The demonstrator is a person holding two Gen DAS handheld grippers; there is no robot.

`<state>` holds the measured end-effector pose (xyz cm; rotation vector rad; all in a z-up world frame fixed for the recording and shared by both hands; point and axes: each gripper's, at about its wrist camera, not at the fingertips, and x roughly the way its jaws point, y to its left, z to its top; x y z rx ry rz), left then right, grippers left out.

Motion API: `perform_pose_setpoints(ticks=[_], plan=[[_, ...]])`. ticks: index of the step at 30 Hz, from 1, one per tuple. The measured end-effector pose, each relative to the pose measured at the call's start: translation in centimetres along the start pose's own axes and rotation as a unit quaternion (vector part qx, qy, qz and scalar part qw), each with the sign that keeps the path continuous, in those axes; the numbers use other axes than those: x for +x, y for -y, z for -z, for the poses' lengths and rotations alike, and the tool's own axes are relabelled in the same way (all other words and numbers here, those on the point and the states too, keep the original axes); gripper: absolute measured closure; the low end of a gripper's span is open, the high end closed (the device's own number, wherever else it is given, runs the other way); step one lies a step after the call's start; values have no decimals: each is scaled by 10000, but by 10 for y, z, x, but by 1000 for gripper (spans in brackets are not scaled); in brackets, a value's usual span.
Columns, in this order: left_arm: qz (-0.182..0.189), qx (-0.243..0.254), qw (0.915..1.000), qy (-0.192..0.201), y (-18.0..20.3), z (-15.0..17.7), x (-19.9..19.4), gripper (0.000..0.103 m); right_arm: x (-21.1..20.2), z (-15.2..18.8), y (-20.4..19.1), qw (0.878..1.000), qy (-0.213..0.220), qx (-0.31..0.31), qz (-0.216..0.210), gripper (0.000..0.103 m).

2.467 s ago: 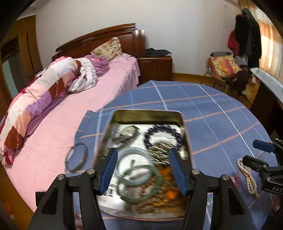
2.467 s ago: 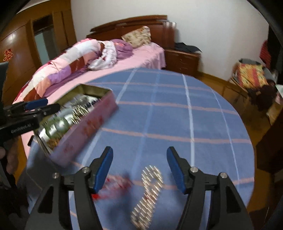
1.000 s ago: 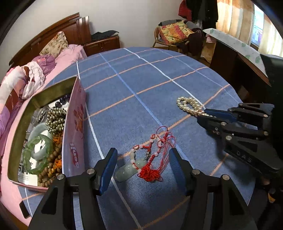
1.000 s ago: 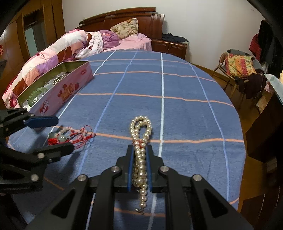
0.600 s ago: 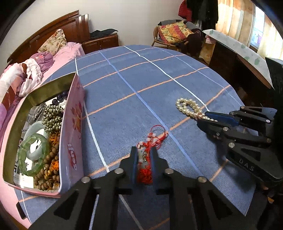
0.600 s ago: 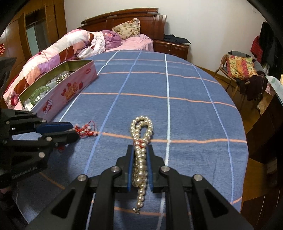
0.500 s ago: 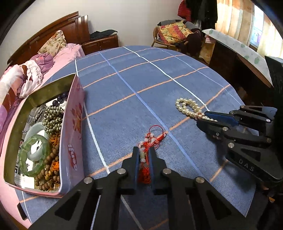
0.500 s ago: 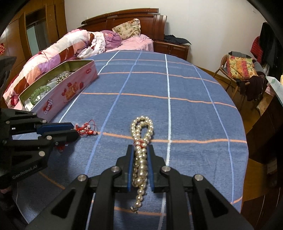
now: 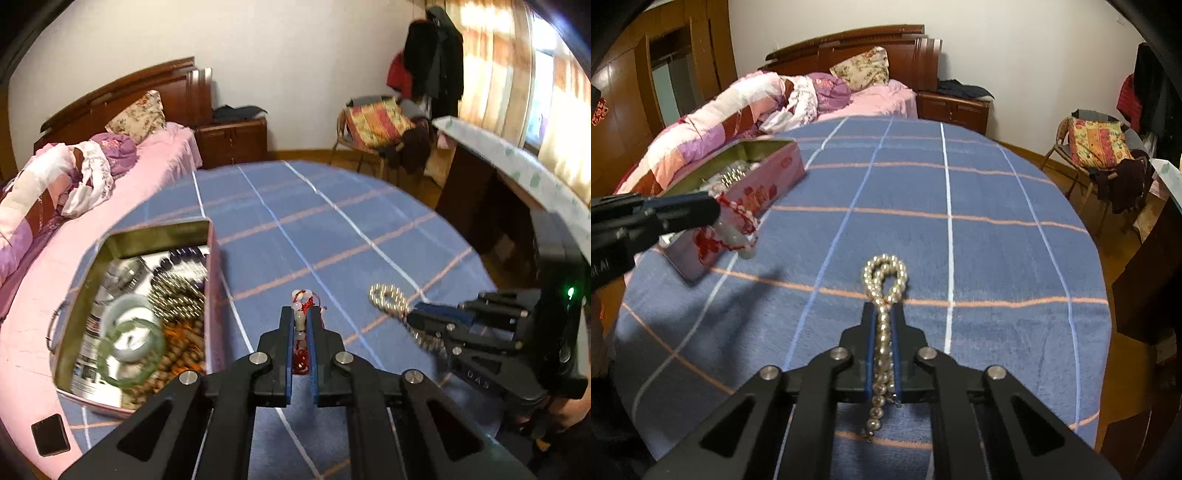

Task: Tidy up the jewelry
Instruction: 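Grasp the red-tasseled jade pendant with the left tool while the right tool holds the pearls, then carry the pendant with the left tool into the tin while the right tool drops the pearls there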

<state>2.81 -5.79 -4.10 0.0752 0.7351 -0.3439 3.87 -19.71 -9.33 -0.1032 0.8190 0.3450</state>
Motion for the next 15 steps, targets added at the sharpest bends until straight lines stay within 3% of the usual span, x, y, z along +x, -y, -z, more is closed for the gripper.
perform_pose_setpoints(ticks=[15], plan=[[-193, -173, 9963, 818, -27, -43, -54, 98, -31, -27, -12, 9980, 599, -58, -212, 94]])
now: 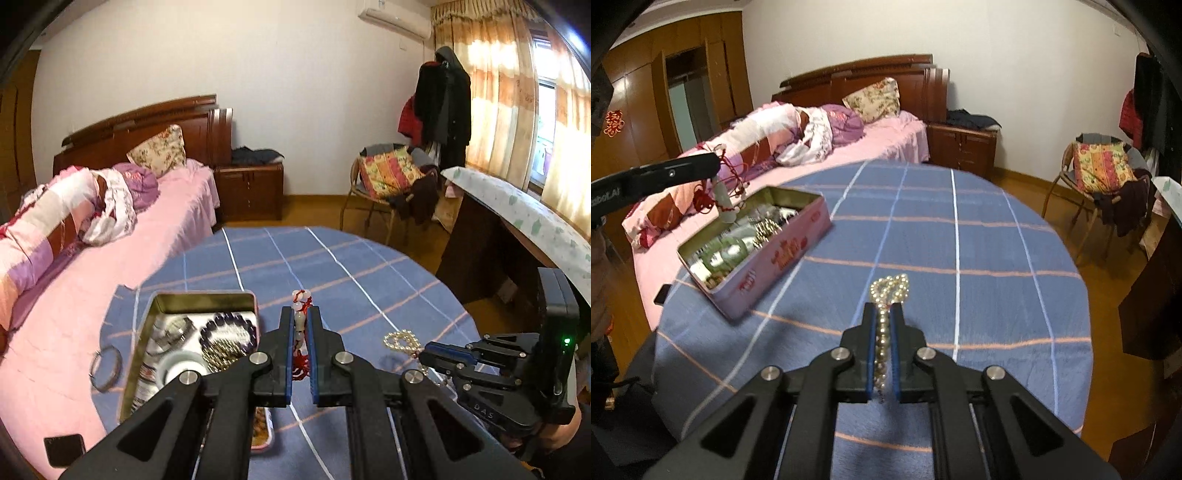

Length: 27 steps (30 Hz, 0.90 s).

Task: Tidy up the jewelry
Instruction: 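Carry the pendant with the left tool into the tin while the right tool drops the pearls there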

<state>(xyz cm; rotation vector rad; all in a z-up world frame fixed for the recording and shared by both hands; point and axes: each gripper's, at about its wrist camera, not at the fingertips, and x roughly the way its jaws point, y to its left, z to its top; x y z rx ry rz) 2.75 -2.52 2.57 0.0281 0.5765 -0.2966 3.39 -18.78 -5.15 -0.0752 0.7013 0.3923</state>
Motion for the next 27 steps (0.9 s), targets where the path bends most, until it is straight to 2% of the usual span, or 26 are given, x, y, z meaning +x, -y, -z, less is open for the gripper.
perform_pose_setpoints(ticks=[13, 21, 27], plan=[[-670, -92, 9974, 261, -57, -25, -24, 98, -9, -62, -38, 9964, 656, -375, -371, 94], [-823, -231, 9961, 224, -79, -21, -21, 98, -2, -89, -78, 9919, 854, -678, -645, 94], [-911, -401, 9950, 50, -96, -16, -5, 98, 15, -103, -100, 9896, 881, -808, -806, 94]])
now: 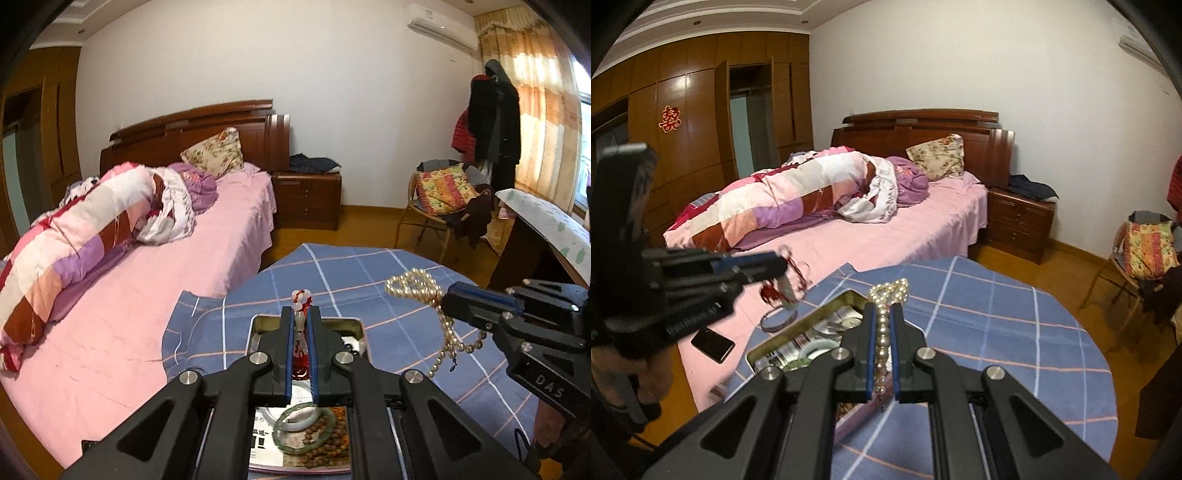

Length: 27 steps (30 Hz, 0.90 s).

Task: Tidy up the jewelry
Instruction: 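Carry the pendant with the left tool into the tin while the right tool drops the pearls there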

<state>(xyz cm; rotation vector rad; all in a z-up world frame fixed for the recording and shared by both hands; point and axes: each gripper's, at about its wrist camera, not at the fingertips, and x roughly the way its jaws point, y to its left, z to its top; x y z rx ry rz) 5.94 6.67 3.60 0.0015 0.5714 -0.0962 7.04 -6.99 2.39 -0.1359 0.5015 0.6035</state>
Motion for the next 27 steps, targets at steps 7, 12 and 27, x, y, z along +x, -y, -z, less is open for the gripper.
perform_pose_setpoints(ticks=[7, 12, 27], plan=[[-88, -248, 9993, -282, -15, 9, 35, 98, 38, -2, -9, 9998, -161, -65, -71, 94], [-109, -371, 9981, -479, -19, 19, 56, 98, 60, 6, -4, 9992, -367, 29, -129, 94], [-162, -431, 9952, -864, -18, 38, 90, 97, 110, 29, 14, 9950, -990, 100, 71, 94]])
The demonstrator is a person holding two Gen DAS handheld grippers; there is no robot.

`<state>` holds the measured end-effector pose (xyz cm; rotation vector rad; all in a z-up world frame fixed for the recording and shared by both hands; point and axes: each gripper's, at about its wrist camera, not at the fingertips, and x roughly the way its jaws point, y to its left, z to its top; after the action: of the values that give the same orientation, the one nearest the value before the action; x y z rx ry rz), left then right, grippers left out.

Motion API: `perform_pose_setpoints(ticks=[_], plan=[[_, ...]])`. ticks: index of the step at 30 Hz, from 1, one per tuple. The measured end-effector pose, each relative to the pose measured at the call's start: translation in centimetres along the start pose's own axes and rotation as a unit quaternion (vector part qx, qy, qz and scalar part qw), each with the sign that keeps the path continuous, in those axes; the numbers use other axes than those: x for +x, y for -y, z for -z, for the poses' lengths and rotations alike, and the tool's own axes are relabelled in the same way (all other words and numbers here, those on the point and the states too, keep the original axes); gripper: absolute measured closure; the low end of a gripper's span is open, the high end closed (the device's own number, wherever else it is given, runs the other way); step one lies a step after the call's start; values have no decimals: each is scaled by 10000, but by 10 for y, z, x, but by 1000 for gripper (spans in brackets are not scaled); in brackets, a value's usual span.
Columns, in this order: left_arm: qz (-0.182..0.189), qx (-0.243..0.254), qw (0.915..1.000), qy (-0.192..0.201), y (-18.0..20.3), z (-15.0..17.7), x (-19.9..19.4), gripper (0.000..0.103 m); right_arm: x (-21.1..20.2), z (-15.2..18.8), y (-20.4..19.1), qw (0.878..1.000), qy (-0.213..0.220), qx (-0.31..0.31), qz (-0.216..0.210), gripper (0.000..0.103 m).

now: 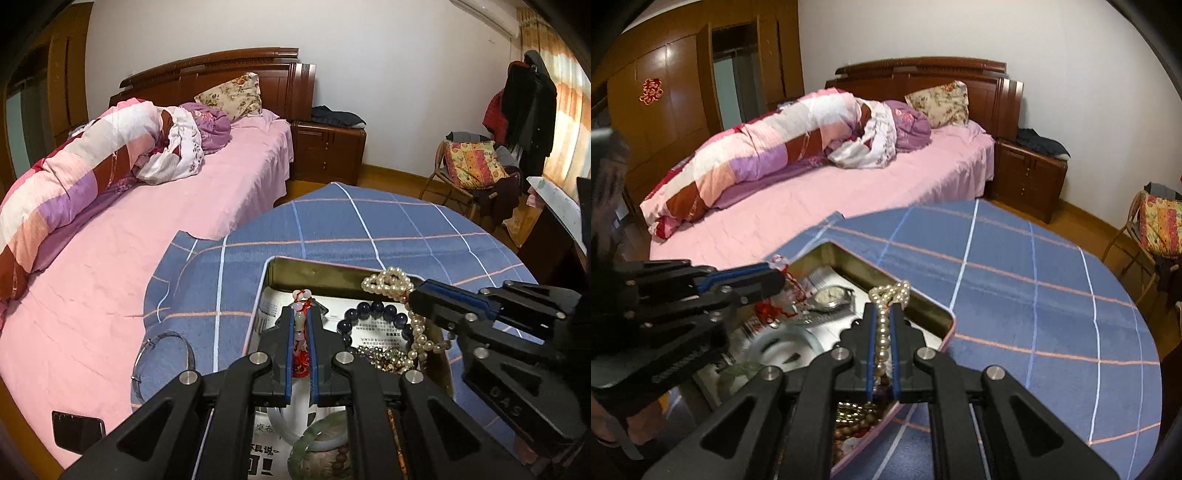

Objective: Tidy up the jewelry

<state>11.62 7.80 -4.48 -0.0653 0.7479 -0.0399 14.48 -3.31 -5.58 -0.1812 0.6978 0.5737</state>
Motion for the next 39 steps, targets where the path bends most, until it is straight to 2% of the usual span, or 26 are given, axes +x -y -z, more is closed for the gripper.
perform_pose_setpoints(ticks=[12, 15, 16, 17, 18, 19, 20, 21, 27, 39], plan=[[-18, 11, 9999, -139, 2, 5, 6, 96, 6, 6, 6, 9998, -135, 153, 69, 93], [-66, 5, 9998, -199, 1, 6, 7, 96, 5, 7, 8, 9996, -167, 208, 37, 83], [-76, -28, 9997, -215, 1, 8, 6, 94, 4, 7, 8, 9996, -164, 234, 38, 76], [-101, -59, 9997, -228, 1, 9, 4, 87, 2, 8, 9, 9995, -160, 286, 36, 64], [-134, -79, 9996, -222, 1, 11, 1, 80, 1, 9, 9, 9994, -139, 327, 39, 57], [-177, -103, 9996, -171, 1, 13, -3, 58, -4, 11, 10, 9992, -72, 380, 46, 48], [-220, -112, 9997, -89, 2, 15, -8, 37, -6, 12, 9, 9992, -41, 393, 53, 47], [-300, -116, 9995, 40, 2, 16, -14, 32, -8, 14, 9, 9991, -46, 407, 82, 47], [-303, -150, 9991, 266, 5, 23, -39, 31, -29, 22, 13, 9973, 15, 725, 69, 47], [-360, -239, 9985, 326, 5, 24, -48, 31, -41, 17, -2, 9981, 187, 589, 36, 42]])
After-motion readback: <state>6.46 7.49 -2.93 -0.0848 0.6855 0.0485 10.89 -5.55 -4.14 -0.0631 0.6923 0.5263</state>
